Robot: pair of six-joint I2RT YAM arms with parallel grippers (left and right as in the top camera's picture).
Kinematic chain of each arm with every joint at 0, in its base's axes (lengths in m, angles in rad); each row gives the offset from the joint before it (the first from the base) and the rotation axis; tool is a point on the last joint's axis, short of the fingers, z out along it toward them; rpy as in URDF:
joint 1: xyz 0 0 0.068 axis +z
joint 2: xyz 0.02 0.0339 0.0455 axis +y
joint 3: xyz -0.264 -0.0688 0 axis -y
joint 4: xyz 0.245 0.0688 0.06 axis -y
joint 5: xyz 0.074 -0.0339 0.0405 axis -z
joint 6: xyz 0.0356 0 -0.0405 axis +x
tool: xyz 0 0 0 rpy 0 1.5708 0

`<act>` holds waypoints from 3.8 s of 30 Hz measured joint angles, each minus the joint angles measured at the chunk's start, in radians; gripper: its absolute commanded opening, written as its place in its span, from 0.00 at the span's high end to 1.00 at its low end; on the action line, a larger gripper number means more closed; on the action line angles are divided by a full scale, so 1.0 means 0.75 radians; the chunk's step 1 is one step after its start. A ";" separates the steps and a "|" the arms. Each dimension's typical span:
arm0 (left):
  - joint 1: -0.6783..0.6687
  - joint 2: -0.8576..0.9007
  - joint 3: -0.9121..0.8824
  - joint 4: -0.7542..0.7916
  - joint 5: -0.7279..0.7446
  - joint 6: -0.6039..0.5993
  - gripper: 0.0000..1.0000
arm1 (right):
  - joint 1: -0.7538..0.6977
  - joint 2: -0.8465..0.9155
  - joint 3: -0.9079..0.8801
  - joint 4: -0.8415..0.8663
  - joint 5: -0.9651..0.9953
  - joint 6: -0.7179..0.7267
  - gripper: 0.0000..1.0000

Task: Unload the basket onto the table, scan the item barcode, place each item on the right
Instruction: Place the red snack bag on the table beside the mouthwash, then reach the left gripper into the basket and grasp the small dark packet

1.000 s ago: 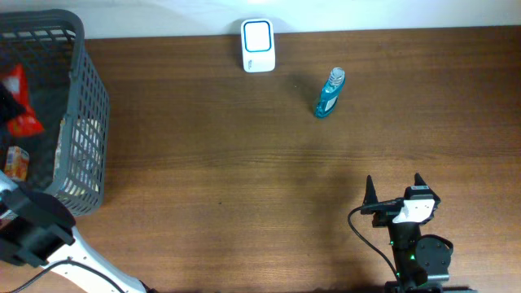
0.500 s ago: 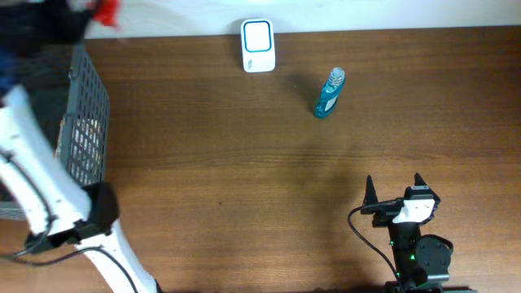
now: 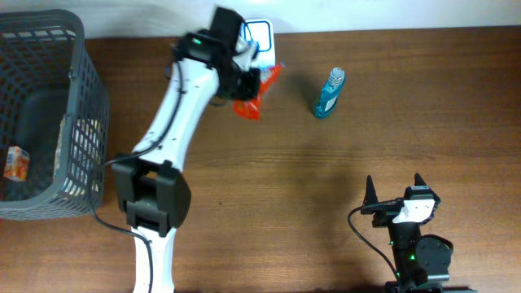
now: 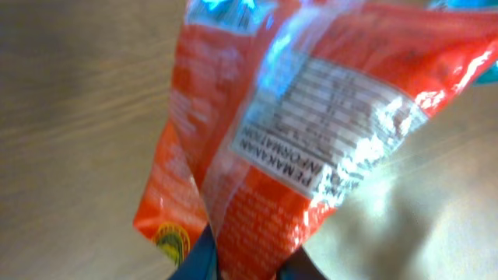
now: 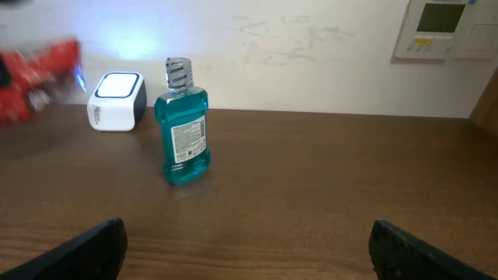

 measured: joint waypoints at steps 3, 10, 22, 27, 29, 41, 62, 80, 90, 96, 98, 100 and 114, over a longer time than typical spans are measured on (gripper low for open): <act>-0.043 0.005 -0.154 0.158 -0.006 -0.164 1.00 | 0.000 0.000 0.000 0.000 0.001 0.001 0.02; -0.139 0.005 -0.178 0.277 -0.091 -0.423 0.95 | 0.000 0.000 0.000 0.000 0.000 -0.001 0.02; -0.313 0.071 -0.178 0.356 -0.398 -0.618 0.34 | 0.000 0.000 0.000 0.001 0.000 0.000 0.02; -0.314 0.080 -0.176 0.389 -0.399 -0.630 0.34 | 0.000 0.000 0.000 0.000 0.000 -0.001 0.02; -0.299 0.080 -0.157 0.377 -0.398 -0.614 0.33 | 0.000 0.000 0.000 0.000 0.000 0.001 0.02; 0.235 -0.683 -0.069 0.301 -0.898 -0.147 0.05 | 0.000 0.000 0.000 0.000 0.000 -0.001 0.02; 1.152 -0.136 -0.067 -0.239 -0.356 0.214 0.05 | 0.000 0.000 0.000 0.000 0.001 0.000 0.02; 1.155 0.143 -0.117 -0.344 -0.256 0.338 0.70 | 0.000 0.000 0.000 0.000 0.000 0.000 0.02; 1.158 0.156 -0.025 -0.341 -0.260 0.338 1.00 | 0.000 0.000 0.000 0.000 0.001 0.000 0.02; 1.156 0.171 0.498 -0.559 -0.175 0.282 1.00 | 0.000 0.000 0.000 0.001 0.000 0.000 0.02; 1.156 0.171 0.661 -0.623 -0.116 0.278 1.00 | 0.000 0.000 0.001 0.000 0.000 0.000 0.02; 1.156 0.171 0.798 -0.677 -0.076 0.277 1.00 | 0.000 0.000 0.000 0.000 0.000 0.001 0.02; 1.143 -0.205 1.290 -0.655 0.282 0.115 1.00 | 0.000 0.000 0.000 0.000 0.001 0.000 0.02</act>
